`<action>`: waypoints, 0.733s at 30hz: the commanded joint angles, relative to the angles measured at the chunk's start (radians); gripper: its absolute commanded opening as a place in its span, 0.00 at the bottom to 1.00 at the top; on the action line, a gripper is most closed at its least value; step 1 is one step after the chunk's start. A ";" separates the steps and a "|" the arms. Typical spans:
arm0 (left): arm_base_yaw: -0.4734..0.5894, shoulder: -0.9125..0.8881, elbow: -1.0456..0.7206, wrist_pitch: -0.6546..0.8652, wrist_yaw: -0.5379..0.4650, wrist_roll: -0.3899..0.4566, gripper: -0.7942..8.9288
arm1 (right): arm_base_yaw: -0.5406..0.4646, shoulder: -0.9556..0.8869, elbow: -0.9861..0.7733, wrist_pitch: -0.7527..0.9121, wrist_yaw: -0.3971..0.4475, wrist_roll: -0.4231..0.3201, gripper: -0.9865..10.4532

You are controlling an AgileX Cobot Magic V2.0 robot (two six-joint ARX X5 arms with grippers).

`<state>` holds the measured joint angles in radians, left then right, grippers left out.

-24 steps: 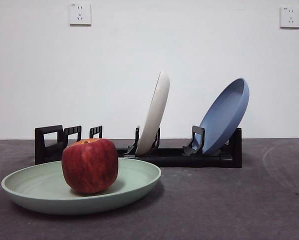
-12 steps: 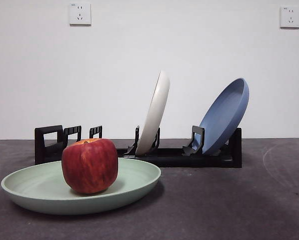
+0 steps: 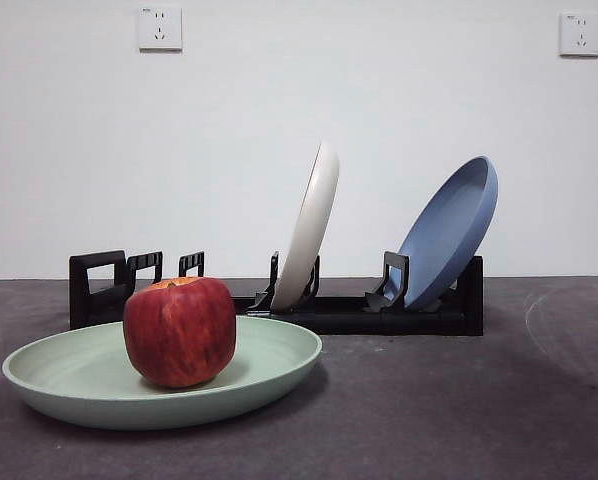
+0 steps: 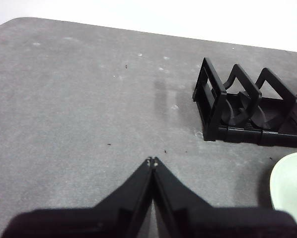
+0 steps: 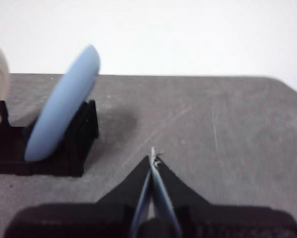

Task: Take the green plate from the plate rack,put the plate on the table,take the apple from the table,put the apple in the plate

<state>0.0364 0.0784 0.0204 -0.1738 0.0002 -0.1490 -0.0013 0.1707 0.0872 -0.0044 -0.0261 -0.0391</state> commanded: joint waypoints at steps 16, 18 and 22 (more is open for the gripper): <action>0.003 0.003 -0.011 0.008 0.003 0.015 0.08 | -0.005 -0.163 -0.073 -0.184 0.021 0.054 0.09; 0.003 0.003 -0.010 0.008 0.002 0.015 0.08 | -0.005 -0.163 -0.072 -0.184 0.023 0.053 0.09; 0.003 0.007 -0.010 0.008 0.003 0.015 0.08 | -0.005 -0.163 -0.073 -0.184 0.023 0.038 0.09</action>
<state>0.0364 0.0837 0.0204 -0.1726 0.0002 -0.1490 -0.0063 0.0090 0.0246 -0.1936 -0.0040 0.0067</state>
